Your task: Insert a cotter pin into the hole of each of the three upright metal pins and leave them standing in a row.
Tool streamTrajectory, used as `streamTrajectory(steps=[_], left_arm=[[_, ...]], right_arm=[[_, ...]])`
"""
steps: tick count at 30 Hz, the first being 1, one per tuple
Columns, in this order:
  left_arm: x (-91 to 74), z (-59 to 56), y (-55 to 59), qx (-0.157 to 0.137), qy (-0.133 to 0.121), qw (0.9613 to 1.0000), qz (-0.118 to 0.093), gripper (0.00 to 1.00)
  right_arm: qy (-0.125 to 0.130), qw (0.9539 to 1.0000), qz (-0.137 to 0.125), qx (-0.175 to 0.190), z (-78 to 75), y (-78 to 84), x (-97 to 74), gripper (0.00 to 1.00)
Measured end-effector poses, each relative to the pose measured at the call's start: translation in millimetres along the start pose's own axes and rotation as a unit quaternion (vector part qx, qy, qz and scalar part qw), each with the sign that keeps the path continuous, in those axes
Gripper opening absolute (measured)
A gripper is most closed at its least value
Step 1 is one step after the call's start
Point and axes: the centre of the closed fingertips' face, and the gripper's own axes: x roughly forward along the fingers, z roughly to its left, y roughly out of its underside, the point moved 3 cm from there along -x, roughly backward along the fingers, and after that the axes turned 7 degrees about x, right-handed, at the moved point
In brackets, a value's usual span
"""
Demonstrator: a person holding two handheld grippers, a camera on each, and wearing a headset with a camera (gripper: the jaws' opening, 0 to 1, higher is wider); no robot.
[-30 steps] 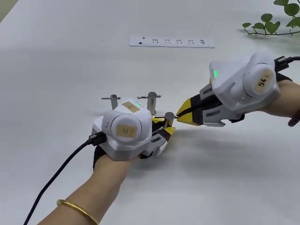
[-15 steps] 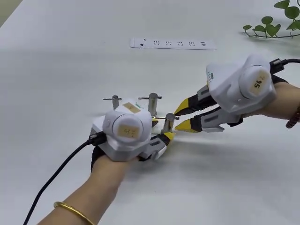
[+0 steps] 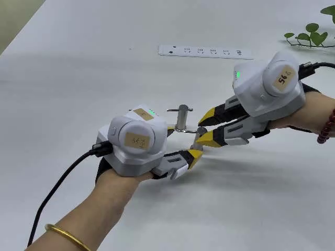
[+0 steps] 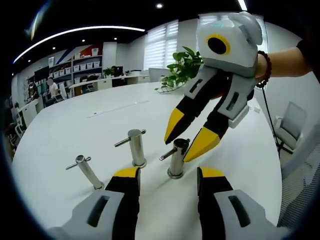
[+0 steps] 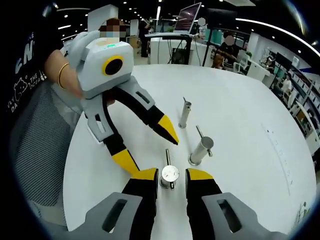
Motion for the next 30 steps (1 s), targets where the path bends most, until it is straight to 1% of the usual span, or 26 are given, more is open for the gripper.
streamTrajectory(steps=[3,4,6,12,14,16,21,26,30], left_arm=[[-4.7,0.2,-2.3,-0.006,0.000,1.0000,-0.002,0.47],[-6.5,-0.1,-3.4,-0.013,0.001,0.9999,-0.002,0.48],[-11.4,-0.7,-7.9,-0.020,0.002,0.9997,-0.011,0.49],[-22.2,1.7,-11.5,-0.023,0.000,0.9996,-0.014,0.53],[-26.4,2.7,-11.1,-0.023,-0.002,0.9997,-0.011,0.54],[-30.7,2.6,-10.6,-0.020,-0.005,0.9998,-0.010,0.56],[-39.7,2.7,-8.3,-0.011,-0.012,0.9999,-0.005,0.59],[-45.3,6.6,-5.2,-0.010,-0.017,0.9998,0.001,0.63],[-51.2,11.2,-6.2,-0.014,-0.024,0.9996,-0.004,0.67]], right_arm=[[-0.001,1.0000,0.004,0.002,1.5,0.2,3.0,0.15],[-0.002,1.0000,0.005,0.004,-0.1,2.1,3.4,0.13],[-0.003,0.9999,0.010,0.003,0.0,4.1,4.9,0.09],[-0.004,0.9998,0.013,0.014,1.4,4.1,7.0,0.09],[-0.005,0.9997,0.016,0.020,1.9,3.9,7.2,0.09],[-0.007,0.9997,0.018,0.016,2.5,3.8,7.2,0.09],[-0.009,0.9996,0.016,0.021,3.3,3.9,6.9,0.08],[-0.011,0.9997,0.020,0.013,4.4,3.7,6.2,0.08],[-0.014,0.9996,0.023,0.002,5.0,4.7,4.5,0.08]])
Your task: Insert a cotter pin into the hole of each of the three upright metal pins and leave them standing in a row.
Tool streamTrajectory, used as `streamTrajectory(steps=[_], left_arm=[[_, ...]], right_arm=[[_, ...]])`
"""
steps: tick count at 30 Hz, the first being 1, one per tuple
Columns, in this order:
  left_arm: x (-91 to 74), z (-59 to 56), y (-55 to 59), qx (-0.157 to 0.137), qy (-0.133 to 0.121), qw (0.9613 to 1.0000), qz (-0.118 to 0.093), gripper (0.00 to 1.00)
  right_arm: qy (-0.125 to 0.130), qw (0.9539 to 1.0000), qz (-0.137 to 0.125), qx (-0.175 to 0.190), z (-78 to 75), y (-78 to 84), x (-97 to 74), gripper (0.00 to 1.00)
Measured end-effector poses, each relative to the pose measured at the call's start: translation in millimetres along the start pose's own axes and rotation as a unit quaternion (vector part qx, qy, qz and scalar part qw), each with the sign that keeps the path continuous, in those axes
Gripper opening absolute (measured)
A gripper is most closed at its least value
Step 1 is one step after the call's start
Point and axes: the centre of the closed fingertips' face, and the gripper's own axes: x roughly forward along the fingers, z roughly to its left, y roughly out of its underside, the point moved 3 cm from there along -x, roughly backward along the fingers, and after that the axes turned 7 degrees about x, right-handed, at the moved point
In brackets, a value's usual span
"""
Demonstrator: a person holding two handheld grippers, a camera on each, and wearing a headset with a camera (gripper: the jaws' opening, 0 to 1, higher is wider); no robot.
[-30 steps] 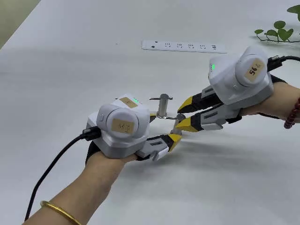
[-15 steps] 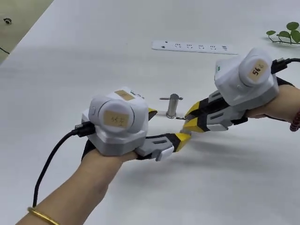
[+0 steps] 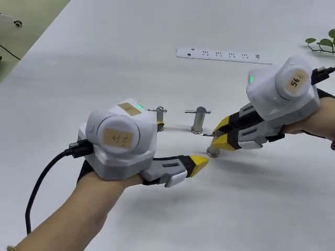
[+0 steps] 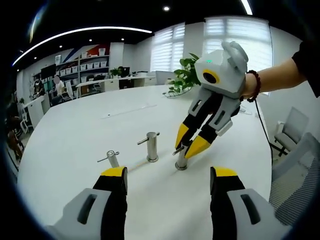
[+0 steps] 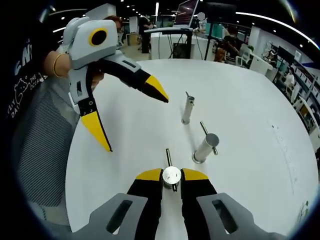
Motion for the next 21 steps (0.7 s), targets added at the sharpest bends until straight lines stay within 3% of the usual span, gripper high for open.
streamTrajectory(steps=[5,9,17,21], left_arm=[[-6.3,3.9,1.5,0.002,-0.009,1.0000,0.000,0.70],[-13.6,12.1,5.1,-0.003,-0.032,0.9995,0.007,0.78],[-23.4,26.6,4.7,-0.009,-0.048,0.9988,-0.001,0.83],[-25.2,31.4,4.4,-0.009,-0.054,0.9985,-0.003,0.90]], right_arm=[[0.001,1.0000,-0.002,-0.002,-2.2,1.3,-4.4,0.08],[0.004,1.0000,0.000,0.001,-7.6,1.4,-10.0,0.08],[0.013,0.9999,0.011,-0.003,-19.5,4.3,-17.5,0.08],[0.016,0.9997,0.017,-0.005,-27.1,6.9,-19.4,0.08]])
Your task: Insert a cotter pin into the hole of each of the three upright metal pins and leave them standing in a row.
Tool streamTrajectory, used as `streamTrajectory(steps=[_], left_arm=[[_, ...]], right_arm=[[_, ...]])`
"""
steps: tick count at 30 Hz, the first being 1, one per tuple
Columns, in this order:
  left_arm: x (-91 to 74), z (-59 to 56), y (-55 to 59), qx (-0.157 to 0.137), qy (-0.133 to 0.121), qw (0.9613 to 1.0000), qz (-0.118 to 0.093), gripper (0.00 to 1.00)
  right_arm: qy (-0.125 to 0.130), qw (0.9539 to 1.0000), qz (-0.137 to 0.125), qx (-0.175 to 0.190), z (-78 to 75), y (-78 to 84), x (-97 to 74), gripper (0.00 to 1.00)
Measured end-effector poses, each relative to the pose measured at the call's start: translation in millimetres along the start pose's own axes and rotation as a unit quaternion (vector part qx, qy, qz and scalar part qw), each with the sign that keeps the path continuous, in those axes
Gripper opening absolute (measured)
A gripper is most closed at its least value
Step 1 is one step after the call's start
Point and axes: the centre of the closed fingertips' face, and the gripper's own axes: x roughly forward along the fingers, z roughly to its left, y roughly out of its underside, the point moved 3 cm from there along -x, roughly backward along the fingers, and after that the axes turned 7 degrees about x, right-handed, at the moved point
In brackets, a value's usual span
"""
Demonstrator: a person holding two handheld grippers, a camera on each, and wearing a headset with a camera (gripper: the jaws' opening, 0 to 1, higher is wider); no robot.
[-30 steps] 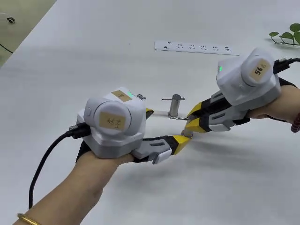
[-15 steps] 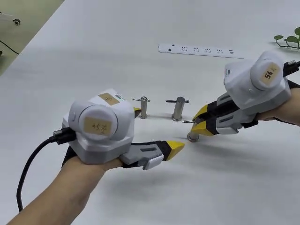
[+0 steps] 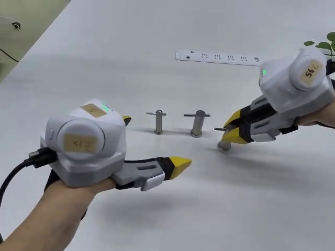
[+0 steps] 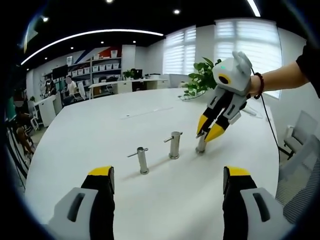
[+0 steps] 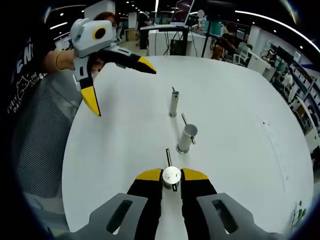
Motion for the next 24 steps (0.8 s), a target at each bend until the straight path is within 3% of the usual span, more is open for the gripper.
streamTrajectory(steps=[9,15,24], left_arm=[[1.0,2.3,5.8,0.013,0.001,0.9998,0.013,0.99],[4.4,1.3,9.7,0.015,0.004,0.9997,0.018,0.99],[3.8,-2.0,6.5,0.021,0.014,0.9996,0.015,0.98]], right_arm=[[0.010,0.9999,0.009,0.001,-18.4,5.7,-0.8,0.08],[0.014,0.9998,0.017,0.001,-23.8,9.6,-1.1,0.08],[0.015,0.9996,0.023,0.001,-31.3,12.5,-0.9,0.08]])
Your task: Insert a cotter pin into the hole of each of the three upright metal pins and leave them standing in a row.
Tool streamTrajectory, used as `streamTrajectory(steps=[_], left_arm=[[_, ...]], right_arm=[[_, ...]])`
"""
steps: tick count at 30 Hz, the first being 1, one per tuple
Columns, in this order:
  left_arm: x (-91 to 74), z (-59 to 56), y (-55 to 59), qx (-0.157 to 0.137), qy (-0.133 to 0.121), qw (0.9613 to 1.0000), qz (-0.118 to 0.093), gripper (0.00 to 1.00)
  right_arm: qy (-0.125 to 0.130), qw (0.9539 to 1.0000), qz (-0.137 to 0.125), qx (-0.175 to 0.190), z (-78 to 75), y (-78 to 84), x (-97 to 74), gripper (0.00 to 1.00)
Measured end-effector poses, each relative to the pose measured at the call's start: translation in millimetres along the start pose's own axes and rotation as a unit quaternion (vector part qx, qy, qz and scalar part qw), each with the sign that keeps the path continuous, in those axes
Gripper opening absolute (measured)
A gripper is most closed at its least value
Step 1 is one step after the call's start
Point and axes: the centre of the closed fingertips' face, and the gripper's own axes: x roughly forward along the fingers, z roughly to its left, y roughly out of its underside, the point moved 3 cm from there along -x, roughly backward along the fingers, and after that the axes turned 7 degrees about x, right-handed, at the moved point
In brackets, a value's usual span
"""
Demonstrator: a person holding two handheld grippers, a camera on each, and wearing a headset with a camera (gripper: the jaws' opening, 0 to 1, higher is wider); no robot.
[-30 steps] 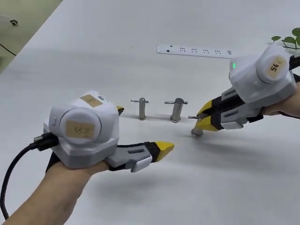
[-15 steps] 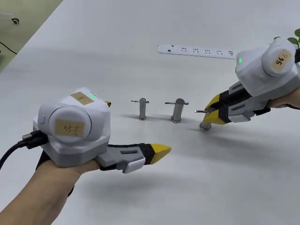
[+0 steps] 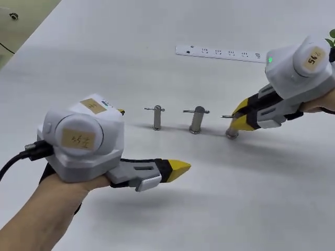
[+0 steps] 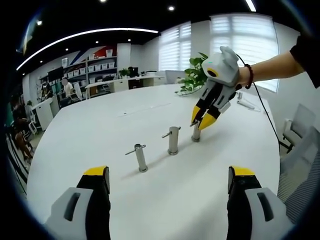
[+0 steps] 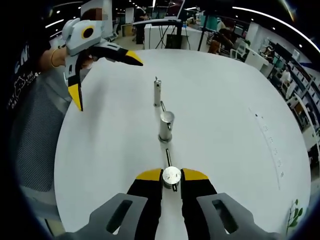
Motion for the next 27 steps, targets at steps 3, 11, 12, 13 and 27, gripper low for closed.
streamTrajectory(steps=[3,11,12,13,27], left_arm=[[-0.3,-1.2,0.8,0.005,0.002,1.0000,0.004,0.97],[-0.6,-3.3,0.1,0.005,0.005,1.0000,0.002,0.96],[-0.7,-2.9,0.6,0.005,0.005,1.0000,0.003,0.96],[-1.0,-2.5,1.0,0.005,0.005,1.0000,0.004,0.96],[-4.1,5.5,3.8,-0.007,-0.003,0.9999,0.007,0.94]], right_arm=[[0.000,1.0000,0.007,-0.002,-2.6,2.2,0.9,0.08],[-0.007,0.9999,0.009,0.008,-14.7,6.4,3.1,0.08],[-0.010,0.9999,0.008,0.010,-14.5,6.6,2.9,0.08],[-0.011,0.9999,0.008,0.010,-14.5,6.7,2.8,0.09],[-0.023,0.9996,-0.015,0.007,-11.8,10.8,2.5,0.09]])
